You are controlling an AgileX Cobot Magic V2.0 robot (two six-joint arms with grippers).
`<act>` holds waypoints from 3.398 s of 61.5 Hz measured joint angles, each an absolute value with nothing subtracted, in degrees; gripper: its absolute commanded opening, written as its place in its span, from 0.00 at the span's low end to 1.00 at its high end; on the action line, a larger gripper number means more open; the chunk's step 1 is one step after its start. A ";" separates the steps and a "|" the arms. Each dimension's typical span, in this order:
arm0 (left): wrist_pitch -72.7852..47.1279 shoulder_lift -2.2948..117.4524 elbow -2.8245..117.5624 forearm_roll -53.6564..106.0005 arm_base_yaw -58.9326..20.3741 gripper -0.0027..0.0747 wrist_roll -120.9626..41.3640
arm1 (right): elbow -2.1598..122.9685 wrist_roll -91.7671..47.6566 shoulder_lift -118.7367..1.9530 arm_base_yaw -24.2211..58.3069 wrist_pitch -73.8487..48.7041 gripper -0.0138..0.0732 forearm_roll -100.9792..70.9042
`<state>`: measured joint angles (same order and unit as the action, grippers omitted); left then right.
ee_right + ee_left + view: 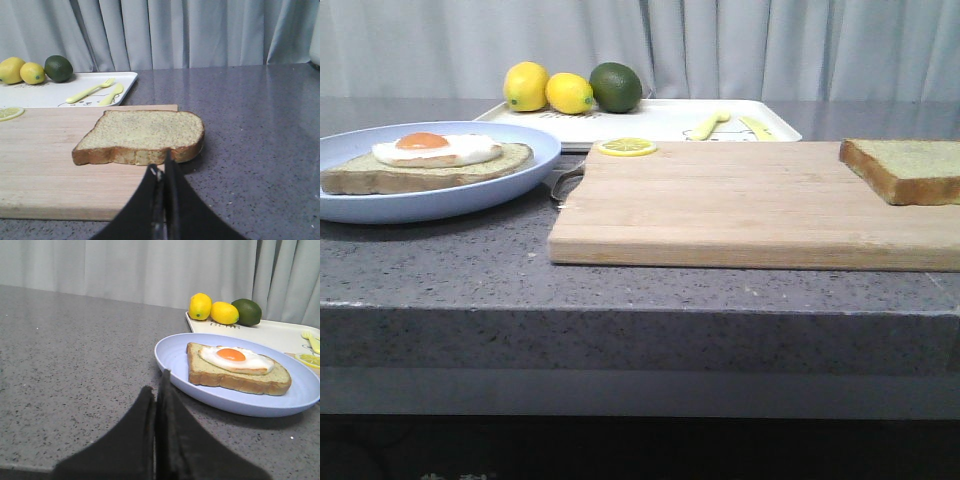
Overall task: Place bread and move sandwich to tray
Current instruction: 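Move the right gripper above the bread slice on the cutting board, then lower the right gripper and grasp the bread slice by its edge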
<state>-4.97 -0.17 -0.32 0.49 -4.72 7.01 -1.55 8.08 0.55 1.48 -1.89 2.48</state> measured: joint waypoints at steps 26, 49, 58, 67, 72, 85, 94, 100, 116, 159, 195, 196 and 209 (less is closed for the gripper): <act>-4.97 -0.17 -0.32 0.49 -4.72 0.01 7.01 | -1.55 8.08 0.55 1.58 -1.89 0.08 2.48; -0.92 -0.17 -0.13 0.49 -4.72 0.01 7.01 | -1.19 8.08 0.55 1.58 0.97 0.08 2.48; -0.51 -0.17 3.27 0.49 -4.72 0.01 7.01 | 4.55 8.08 0.55 1.58 -4.03 0.08 2.48; -2.54 -0.17 12.89 0.49 -4.72 0.01 7.01 | 14.74 8.08 0.55 1.58 -12.84 0.08 2.48; -4.39 0.47 17.75 0.49 -4.72 0.01 7.01 | 19.35 8.08 -0.25 1.58 -16.51 0.08 2.61; -16.84 9.02 31.19 0.49 -4.72 0.01 7.01 | 30.69 8.08 -11.00 1.58 -26.58 0.08 2.93; -27.38 16.75 38.72 0.49 -4.72 0.01 7.01 | 37.82 8.08 -20.80 1.58 -34.71 0.08 3.02; -30.34 21.24 40.45 0.49 -4.72 0.01 7.01 | 39.88 8.08 -27.03 1.58 -38.34 0.08 3.06; -32.49 28.48 40.58 0.65 -4.72 0.01 7.01 | 40.12 8.08 -38.79 1.58 -39.60 0.08 3.06; -31.15 35.09 40.58 -4.64 -4.72 0.67 7.01 | 40.17 8.08 -47.28 1.58 -39.84 0.81 1.37; -31.15 37.49 40.58 -4.44 -13.02 0.64 5.83 | 64.29 3.54 -67.27 -1.08 -60.47 0.81 -2.27; -31.15 37.49 40.58 -4.44 -13.45 0.64 5.83 | 64.75 3.26 -67.79 -1.68 -60.92 0.81 -2.56; -31.37 37.49 40.58 -4.55 -16.43 0.64 5.56 | 67.39 -6.56 -74.95 -16.78 -64.99 0.81 -16.75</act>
